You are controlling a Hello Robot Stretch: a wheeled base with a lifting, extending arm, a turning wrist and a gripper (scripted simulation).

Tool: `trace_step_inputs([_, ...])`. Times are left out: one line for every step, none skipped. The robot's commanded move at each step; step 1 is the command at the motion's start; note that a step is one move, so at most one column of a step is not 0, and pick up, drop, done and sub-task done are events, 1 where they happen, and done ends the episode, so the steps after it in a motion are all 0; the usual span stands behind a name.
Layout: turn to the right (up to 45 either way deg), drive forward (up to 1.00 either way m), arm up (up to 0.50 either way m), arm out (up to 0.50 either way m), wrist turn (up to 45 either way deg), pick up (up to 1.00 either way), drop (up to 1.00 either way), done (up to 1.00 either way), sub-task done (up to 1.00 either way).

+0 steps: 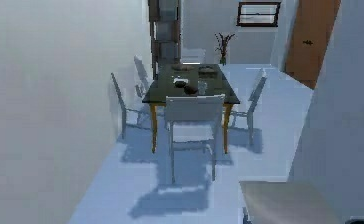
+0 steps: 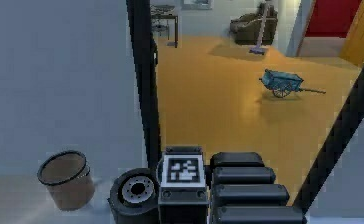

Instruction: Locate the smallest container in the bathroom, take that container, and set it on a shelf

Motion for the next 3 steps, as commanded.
trace_step_inputs([0.0, 0.6, 0.0, 0.0, 0.0, 0.0, 0.0, 0.0, 0.0])
trace_step_inputs([45.0, 0.0, 0.0, 0.0, 0.0, 0.0, 0.0, 0.0, 0.0])
trace_step_inputs([33.0, 0.0, 0.0, 0.0, 0.0, 0.0, 0.0, 0.0, 0.0])
